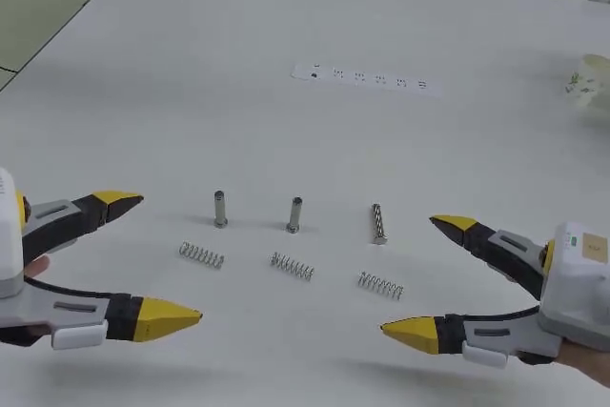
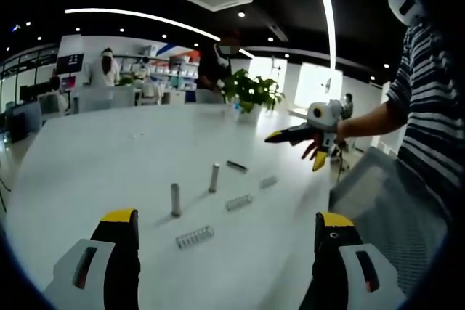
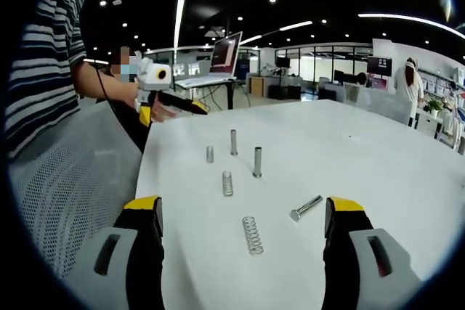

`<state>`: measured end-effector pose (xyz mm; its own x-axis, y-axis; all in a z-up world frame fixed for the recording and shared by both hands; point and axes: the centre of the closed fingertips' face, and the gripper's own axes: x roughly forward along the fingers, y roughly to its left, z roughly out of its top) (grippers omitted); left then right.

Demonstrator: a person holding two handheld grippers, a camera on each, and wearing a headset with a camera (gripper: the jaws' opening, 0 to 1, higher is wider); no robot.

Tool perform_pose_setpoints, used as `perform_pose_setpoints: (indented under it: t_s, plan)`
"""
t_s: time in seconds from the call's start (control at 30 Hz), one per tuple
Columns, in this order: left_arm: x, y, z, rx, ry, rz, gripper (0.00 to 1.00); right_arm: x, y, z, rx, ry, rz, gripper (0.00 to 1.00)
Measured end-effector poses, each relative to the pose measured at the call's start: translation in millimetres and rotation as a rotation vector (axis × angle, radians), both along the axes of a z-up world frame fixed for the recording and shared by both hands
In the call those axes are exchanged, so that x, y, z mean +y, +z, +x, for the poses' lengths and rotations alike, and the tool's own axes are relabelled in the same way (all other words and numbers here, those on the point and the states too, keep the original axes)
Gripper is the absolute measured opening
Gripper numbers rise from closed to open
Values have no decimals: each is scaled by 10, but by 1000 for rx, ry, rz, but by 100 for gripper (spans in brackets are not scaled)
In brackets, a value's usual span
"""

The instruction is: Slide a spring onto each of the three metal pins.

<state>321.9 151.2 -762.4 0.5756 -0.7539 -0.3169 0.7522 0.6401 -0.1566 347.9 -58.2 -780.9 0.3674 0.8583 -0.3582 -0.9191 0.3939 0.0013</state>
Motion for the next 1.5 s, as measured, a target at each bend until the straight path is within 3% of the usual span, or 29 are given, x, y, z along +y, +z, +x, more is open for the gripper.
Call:
perform_pose_setpoints:
  t_s: [0.8, 1.5]
  plan:
    - [-11, 29, -11, -14, 5, -9, 98, -12, -17, -15, 11, -4, -3, 91]
    - [-1, 12, -30, -4, 4, -7, 98, -3, 80, 174, 40, -47, 12, 89]
